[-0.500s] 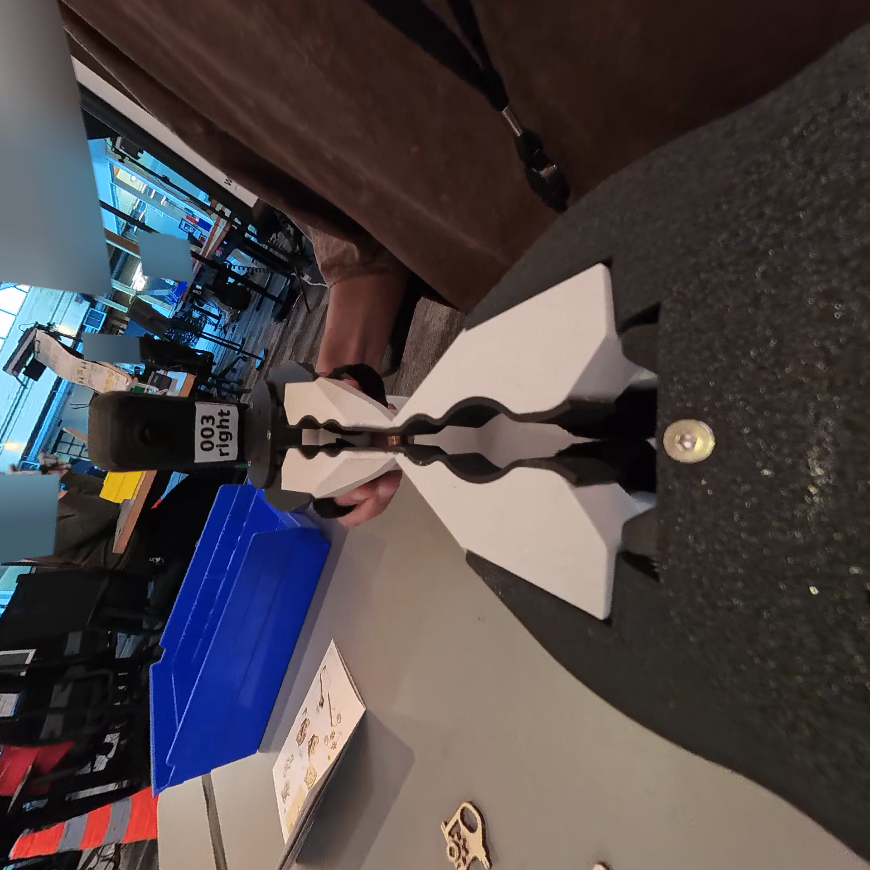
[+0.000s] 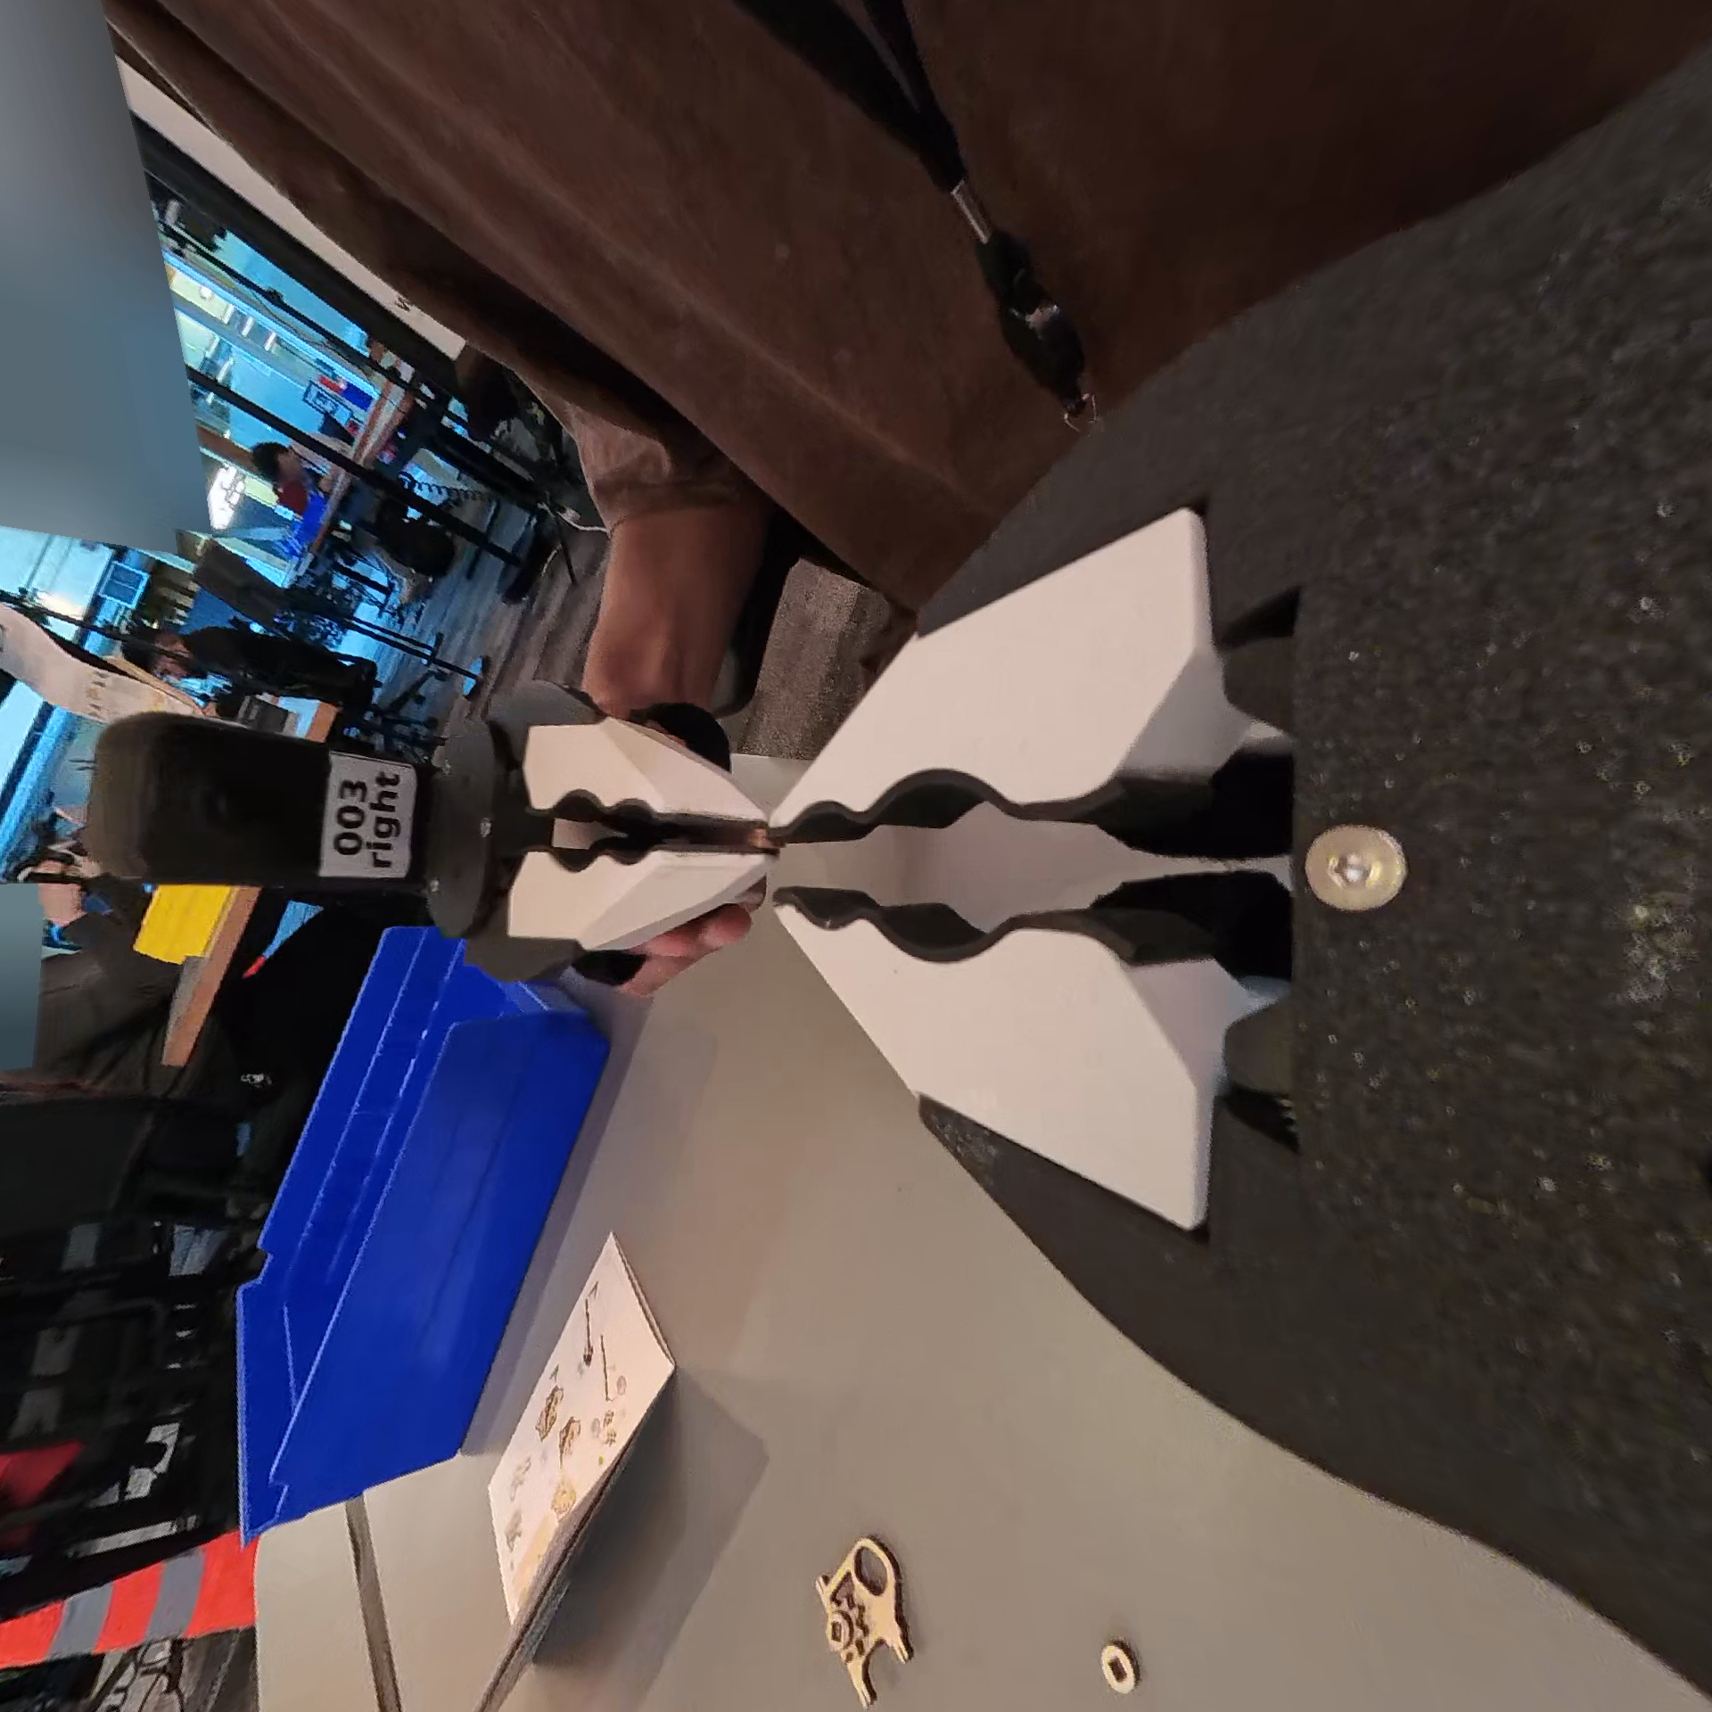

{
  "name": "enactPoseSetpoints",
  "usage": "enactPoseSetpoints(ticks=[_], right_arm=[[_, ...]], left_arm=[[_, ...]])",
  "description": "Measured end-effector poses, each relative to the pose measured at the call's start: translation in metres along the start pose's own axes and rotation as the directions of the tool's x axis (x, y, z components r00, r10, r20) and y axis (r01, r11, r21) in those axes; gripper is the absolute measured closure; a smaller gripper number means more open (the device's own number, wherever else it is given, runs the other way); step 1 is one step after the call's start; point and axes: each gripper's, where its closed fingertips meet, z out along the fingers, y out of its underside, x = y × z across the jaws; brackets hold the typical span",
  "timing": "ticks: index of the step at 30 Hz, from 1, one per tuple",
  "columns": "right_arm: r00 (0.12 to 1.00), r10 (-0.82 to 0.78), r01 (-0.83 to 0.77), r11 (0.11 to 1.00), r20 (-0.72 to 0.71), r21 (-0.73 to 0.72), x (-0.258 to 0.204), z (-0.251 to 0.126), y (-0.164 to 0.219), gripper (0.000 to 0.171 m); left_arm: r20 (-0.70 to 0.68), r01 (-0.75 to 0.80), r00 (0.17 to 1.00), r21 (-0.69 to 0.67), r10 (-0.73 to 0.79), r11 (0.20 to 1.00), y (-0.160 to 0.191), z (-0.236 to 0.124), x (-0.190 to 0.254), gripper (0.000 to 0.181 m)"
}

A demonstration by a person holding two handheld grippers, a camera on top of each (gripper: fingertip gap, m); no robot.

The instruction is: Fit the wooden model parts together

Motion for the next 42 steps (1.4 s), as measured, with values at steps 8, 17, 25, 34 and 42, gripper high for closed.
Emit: enactPoseSetpoints(ticks=[8, 17, 25, 34, 42], right_arm=[[0.891, 0.43, -0.437, 0.899, 0.143, 0.024, 0.007, -0.002, 0.0, 0.168], [0.574, 0.734, -0.76, 0.643, 0.363, -0.098, -0.002, -0.001, 0.008, 0.168], [0.508, 0.781, -0.794, 0.588, 0.364, -0.154, -0.005, 0.001, 0.017, 0.168], [0.442, 0.791, -0.815, 0.551, 0.423, -0.178, -0.009, -0.002, 0.012, 0.168], [0.421, 0.803, -0.828, 0.53, 0.423, -0.182, -0.009, -0.001, 0.013, 0.168]], left_arm=[[0.137, -0.241, 0.958, -0.097, 0.252, 0.966, 0.005, 0.004, -0.005, 0.165], [0.156, -0.37, 0.902, -0.204, 0.403, 0.907, 0.019, 0.011, -0.003, 0.164], [0.121, -0.38, 0.907, -0.177, 0.404, 0.908, 0.018, 0.013, 0.005, 0.176], [0.119, -0.39, 0.904, -0.161, 0.41, 0.907, 0.015, 0.013, 0.009, 0.177], [0.128, -0.401, 0.897, -0.169, 0.423, 0.9, 0.016, 0.013, 0.008, 0.178]])
